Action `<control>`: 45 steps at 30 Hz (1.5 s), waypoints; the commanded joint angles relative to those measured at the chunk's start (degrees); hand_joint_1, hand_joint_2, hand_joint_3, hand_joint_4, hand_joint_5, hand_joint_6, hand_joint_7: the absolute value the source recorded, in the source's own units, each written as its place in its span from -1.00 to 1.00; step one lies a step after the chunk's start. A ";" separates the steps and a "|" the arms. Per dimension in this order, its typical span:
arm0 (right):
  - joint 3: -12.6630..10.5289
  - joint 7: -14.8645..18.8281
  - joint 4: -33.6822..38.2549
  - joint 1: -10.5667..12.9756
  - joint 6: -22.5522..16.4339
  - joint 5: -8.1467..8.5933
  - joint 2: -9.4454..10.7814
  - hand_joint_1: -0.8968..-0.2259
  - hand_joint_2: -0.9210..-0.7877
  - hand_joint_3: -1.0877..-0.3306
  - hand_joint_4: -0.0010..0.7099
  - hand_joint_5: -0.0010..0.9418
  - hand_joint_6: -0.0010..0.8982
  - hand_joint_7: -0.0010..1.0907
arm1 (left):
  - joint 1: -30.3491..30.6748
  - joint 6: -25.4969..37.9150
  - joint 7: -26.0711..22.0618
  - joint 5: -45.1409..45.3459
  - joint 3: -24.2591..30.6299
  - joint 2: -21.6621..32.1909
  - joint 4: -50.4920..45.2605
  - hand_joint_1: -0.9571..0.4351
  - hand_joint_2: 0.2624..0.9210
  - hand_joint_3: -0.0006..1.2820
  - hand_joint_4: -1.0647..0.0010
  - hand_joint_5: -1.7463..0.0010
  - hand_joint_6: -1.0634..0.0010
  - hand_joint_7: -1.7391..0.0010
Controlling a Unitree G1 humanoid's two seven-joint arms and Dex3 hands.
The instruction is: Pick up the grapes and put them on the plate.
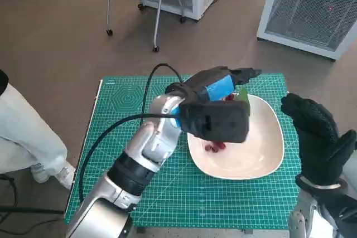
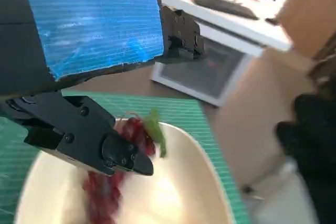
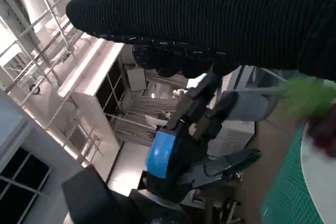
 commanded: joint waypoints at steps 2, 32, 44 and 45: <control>0.35 0.53 0.43 0.44 1.14 0.99 0.07 0.44 -1.00 0.35 0.83 -0.99 -0.50 0.42 | 1.45 -3.20 -1.26 -4.94 2.95 0.85 1.40 -0.15 0.75 -0.96 0.86 1.00 0.63 1.00; 1.26 -0.19 -1.80 0.34 4.34 1.02 0.01 0.45 -1.00 0.36 0.83 -0.98 -0.49 0.43 | 17.61 -19.54 -0.85 -30.78 21.30 1.53 -2.33 -0.32 1.00 -0.80 0.65 0.97 0.46 0.97; 1.95 -0.44 -2.66 -0.15 5.33 0.76 0.85 0.45 -1.00 0.37 0.85 -0.98 -0.48 0.42 | 26.28 -21.76 -17.71 -49.58 29.29 0.29 -1.48 -0.30 1.00 -0.72 0.67 1.00 0.51 0.99; 2.03 -0.49 -2.71 -0.20 5.36 0.71 0.90 0.45 -1.00 0.38 0.85 -0.98 -0.48 0.42 | 26.89 -21.63 -18.46 -50.57 29.79 0.15 -1.79 -0.31 1.00 -0.71 0.68 1.00 0.52 0.99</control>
